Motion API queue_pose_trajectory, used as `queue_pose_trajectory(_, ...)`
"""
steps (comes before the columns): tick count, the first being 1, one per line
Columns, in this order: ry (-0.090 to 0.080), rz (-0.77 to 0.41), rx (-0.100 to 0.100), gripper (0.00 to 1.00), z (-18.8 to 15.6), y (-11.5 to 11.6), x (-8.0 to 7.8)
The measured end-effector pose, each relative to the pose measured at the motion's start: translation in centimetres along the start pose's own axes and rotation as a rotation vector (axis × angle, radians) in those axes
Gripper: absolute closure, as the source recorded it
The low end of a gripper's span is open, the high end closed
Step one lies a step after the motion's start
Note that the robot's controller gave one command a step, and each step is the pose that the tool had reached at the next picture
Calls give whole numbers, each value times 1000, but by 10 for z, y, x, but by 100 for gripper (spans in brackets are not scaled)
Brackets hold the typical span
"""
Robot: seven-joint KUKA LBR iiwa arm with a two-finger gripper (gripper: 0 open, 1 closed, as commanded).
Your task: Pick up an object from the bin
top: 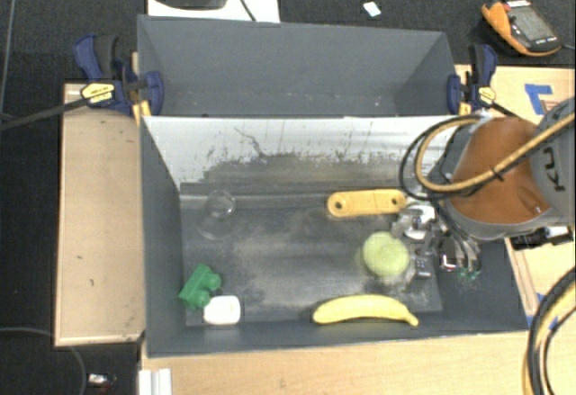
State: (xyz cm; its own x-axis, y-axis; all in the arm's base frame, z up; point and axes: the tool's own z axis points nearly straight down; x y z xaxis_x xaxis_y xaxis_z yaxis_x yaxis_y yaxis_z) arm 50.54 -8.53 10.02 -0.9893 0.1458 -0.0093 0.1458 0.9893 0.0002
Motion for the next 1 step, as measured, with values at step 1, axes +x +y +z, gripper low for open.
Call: queue_pose_trajectory(1, 0, -249, 0, 0, 4, 37, -2)
